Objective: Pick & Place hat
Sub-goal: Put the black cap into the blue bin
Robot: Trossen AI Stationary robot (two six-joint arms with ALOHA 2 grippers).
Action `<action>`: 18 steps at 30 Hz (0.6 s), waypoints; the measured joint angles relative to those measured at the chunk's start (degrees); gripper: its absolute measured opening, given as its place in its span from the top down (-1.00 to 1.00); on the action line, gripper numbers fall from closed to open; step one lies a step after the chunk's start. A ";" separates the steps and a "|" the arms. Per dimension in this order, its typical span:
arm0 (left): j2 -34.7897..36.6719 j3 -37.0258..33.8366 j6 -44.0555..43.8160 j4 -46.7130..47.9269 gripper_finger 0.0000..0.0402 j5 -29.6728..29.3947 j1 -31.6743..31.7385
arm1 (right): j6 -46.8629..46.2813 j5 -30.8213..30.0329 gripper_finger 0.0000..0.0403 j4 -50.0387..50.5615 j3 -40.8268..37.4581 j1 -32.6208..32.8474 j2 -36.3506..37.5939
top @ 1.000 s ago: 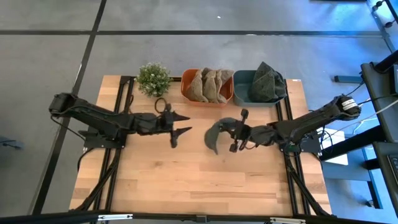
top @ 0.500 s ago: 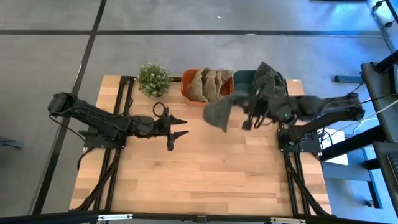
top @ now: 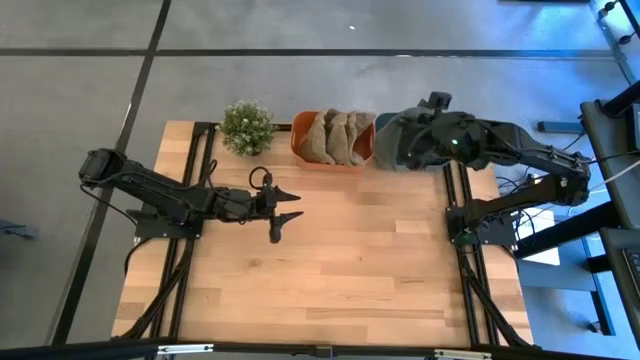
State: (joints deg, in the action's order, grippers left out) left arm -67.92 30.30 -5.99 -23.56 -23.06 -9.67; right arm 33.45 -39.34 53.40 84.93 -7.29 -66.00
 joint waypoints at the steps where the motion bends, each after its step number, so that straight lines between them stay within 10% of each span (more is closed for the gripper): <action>1: 0.00 0.00 -0.58 0.01 0.02 -0.01 0.00 | 1.67 0.02 0.78 0.03 -0.64 -1.29 -0.06; 18: -0.18 0.00 -7.00 -0.25 0.02 -7.08 0.00 | 28.68 7.95 0.79 -6.29 -5.58 -17.03 0.00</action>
State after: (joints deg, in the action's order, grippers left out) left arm -68.10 30.30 -12.99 -23.81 -30.14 -9.67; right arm 62.13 -31.38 47.12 79.35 -24.33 -66.00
